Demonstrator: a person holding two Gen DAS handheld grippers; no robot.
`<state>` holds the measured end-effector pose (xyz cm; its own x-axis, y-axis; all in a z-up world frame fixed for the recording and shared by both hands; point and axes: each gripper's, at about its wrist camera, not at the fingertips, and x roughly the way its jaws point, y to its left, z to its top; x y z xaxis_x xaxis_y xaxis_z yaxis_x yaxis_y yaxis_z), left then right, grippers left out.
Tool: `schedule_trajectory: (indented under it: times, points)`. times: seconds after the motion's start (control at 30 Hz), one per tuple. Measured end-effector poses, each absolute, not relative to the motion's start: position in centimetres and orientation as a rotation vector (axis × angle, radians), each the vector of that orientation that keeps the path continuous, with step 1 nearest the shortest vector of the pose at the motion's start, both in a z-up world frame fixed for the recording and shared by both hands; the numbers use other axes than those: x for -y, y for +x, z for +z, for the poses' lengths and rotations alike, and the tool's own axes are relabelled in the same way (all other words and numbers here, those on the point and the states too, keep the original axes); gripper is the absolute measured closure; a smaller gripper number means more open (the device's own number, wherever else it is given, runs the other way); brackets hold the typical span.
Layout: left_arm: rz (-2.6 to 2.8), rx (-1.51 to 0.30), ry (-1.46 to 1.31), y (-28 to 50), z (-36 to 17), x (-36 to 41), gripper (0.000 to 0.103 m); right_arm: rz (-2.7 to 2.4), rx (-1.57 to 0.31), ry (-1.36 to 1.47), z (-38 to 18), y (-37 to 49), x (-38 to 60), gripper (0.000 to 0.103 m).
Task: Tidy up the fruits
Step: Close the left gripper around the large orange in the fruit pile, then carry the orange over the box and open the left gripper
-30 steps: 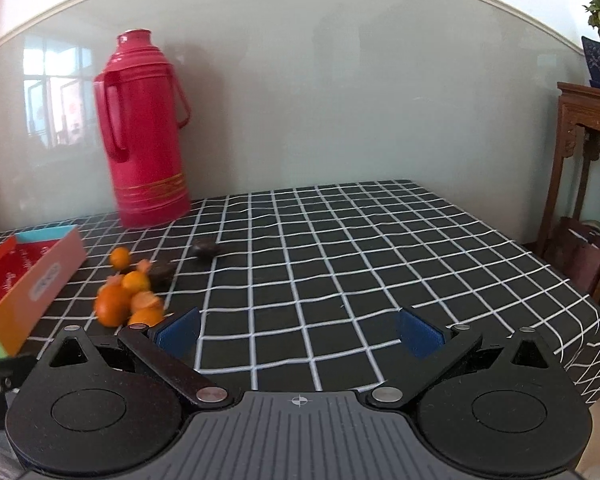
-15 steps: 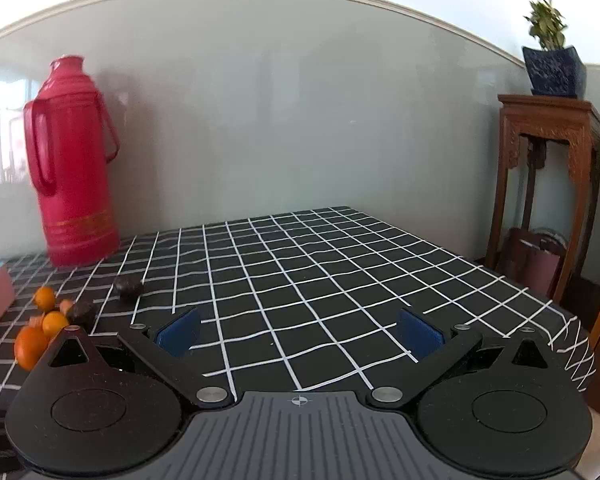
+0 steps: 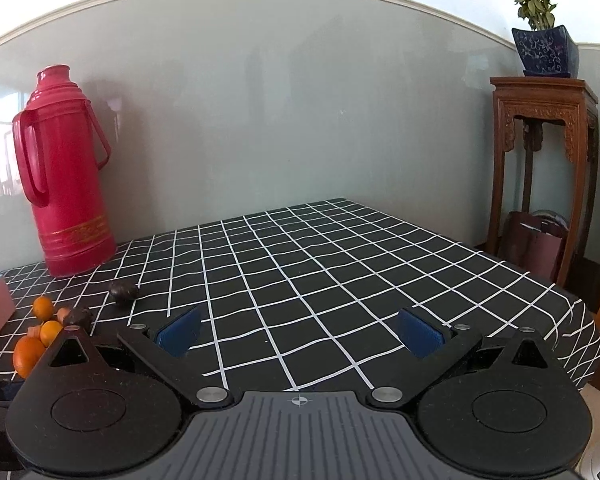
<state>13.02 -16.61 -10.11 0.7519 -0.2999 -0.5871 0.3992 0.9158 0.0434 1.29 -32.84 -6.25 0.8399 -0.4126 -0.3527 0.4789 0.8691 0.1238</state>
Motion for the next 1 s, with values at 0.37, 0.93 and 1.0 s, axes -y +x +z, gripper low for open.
schedule_trajectory:
  times: [0.37, 0.93, 1.0]
  points:
    - [-0.372, -0.552, 0.150, 12.5, -9.2, 15.1, 0.078, -0.448, -0.347, 0.188, -6.7, 2.1, 31.6, 0.000]
    - [0.153, -0.501, 0.048, 16.4, -5.4, -1.4, 0.078, -0.257, -0.371, 0.070, -7.6, 5.1, 24.6, 0.000]
    - [0.187, -0.518, 0.040, 16.8, -5.6, -2.8, 0.078, -0.233, -0.370, 0.063, -7.7, 5.3, 23.8, 0.000]
